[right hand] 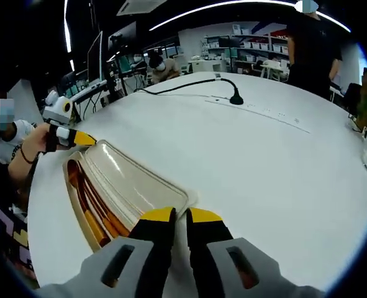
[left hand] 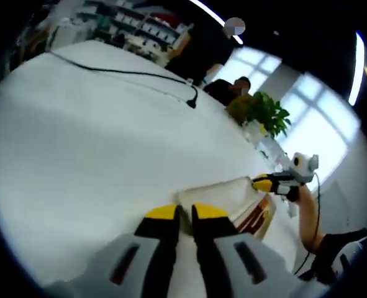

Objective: Arrange the utensils inside the cutlery case until each visible utensil rests in its matching compartment.

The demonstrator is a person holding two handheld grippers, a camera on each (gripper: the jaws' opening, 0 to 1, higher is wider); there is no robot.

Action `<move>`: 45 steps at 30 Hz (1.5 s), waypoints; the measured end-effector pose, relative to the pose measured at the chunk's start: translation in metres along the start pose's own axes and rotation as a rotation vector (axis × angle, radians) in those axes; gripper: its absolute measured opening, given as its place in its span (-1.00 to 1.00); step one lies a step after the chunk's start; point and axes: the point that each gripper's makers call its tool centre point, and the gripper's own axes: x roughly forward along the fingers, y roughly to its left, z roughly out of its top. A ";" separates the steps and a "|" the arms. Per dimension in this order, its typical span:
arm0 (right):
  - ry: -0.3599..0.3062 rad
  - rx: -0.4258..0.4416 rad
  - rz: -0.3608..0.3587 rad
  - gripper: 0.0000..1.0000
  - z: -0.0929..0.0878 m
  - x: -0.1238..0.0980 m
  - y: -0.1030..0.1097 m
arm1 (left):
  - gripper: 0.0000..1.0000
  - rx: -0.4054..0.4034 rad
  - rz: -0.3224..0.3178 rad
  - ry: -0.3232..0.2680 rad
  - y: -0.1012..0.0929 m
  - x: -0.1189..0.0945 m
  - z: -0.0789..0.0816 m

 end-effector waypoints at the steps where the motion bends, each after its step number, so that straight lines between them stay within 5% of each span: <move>1: -0.004 0.007 -0.001 -0.89 0.000 0.000 0.000 | -0.84 -0.002 -0.001 -0.001 -0.001 0.000 0.000; 6: -0.019 0.019 -0.001 -0.89 0.000 0.000 0.002 | -0.84 -0.077 -0.042 -0.031 -0.007 -0.003 0.006; 10: -0.025 0.009 -0.007 -0.90 -0.001 0.002 0.003 | -0.82 -0.229 -0.232 -0.009 -0.040 0.001 0.005; 14: -0.030 0.008 -0.006 -0.90 -0.002 0.002 0.003 | -0.81 -0.185 -0.214 0.009 -0.044 0.011 0.002; 24: -0.052 0.010 -0.005 -0.89 -0.002 0.002 0.003 | -0.86 -0.196 -0.327 -0.009 -0.069 0.007 0.014; 45: -0.098 -0.014 0.035 -0.89 0.004 -0.009 0.004 | -0.92 -0.074 -0.386 -0.007 -0.088 -0.001 0.008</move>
